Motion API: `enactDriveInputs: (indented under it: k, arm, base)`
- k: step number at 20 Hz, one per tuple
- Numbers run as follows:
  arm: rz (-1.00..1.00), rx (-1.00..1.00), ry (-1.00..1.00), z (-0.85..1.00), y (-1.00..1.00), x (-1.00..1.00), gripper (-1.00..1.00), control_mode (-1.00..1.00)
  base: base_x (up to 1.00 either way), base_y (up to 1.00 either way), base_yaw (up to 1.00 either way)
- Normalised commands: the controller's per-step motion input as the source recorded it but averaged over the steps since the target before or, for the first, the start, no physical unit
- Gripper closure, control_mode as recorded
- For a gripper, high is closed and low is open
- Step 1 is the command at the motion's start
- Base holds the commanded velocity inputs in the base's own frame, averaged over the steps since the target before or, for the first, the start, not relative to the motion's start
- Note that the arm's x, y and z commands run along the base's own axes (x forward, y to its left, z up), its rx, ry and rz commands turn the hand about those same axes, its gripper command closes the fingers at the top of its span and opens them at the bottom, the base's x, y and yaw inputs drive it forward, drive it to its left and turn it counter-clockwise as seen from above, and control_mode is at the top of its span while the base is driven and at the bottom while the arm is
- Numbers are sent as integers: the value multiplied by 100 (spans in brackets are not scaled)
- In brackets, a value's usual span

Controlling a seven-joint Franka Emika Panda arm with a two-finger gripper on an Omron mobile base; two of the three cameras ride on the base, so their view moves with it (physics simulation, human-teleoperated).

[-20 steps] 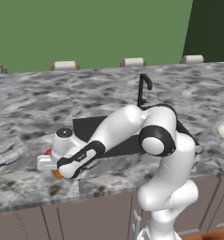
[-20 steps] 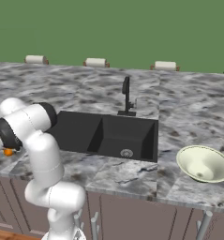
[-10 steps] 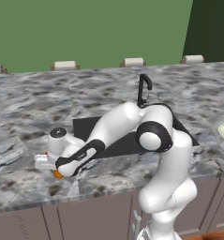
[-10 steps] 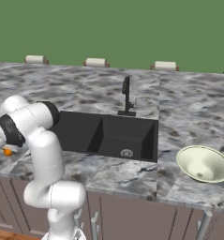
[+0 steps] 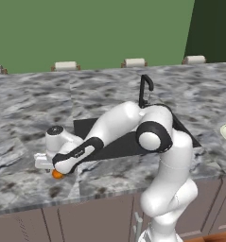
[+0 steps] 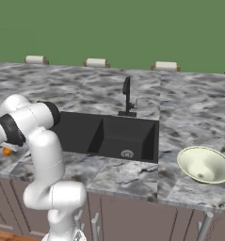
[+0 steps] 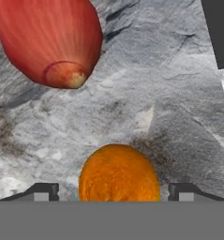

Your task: Remove the onion and tangerine from the sink. Then move the bowl and cup from the counter to the sink for washing.

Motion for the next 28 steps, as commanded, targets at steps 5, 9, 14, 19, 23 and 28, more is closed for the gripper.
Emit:
enactDriveInputs:
  k: [5,9,14,19,23,28]
  arm:
    - [-1,0,0,3,-9,-4,-100,-100]
    - [-2,0,0,13,-14,-6,-100,-100]
    - [-5,0,0,23,-20,-8,-100,-100]
    - [-1,0,-1,28,-24,-10,-100,-100]
    - [0,0,0,29,-25,-12,-100,-100]
    - [0,0,-1,26,-30,-11,-100,-100]
  base:
    - [0,0,0]
    - [0,0,0]
    - [0,0,0]
    - [0,0,0]
    - [0,0,0]
    - [0,0,0]
